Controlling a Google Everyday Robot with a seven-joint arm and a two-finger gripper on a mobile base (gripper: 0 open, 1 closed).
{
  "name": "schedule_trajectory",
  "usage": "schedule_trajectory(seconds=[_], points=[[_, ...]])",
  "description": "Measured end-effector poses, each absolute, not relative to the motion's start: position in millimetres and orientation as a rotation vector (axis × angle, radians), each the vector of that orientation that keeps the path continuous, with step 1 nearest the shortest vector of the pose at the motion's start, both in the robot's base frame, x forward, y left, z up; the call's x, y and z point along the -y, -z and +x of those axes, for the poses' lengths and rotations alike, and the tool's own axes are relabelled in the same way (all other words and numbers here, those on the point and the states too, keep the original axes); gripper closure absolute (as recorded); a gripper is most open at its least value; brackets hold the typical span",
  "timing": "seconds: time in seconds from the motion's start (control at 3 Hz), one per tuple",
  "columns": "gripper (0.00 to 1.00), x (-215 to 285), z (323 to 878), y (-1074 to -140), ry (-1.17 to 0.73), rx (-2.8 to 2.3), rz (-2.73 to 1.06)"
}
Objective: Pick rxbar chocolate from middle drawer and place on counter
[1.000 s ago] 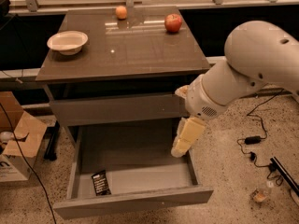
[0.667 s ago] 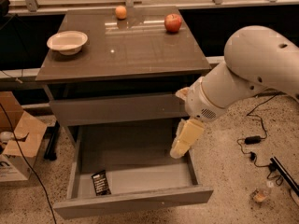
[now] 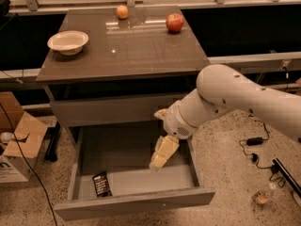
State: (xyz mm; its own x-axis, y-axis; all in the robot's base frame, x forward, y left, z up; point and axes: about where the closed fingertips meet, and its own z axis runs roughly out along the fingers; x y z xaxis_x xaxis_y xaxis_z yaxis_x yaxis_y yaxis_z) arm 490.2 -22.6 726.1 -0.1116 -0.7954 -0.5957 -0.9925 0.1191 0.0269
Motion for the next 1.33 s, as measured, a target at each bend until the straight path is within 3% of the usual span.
schedule_trajectory(seconds=[0.33,1.33], points=[[0.00,-11,494,-663,-0.735,-1.936,-1.733],[0.00,-68,521,-552,-0.894,-1.939,-1.682]])
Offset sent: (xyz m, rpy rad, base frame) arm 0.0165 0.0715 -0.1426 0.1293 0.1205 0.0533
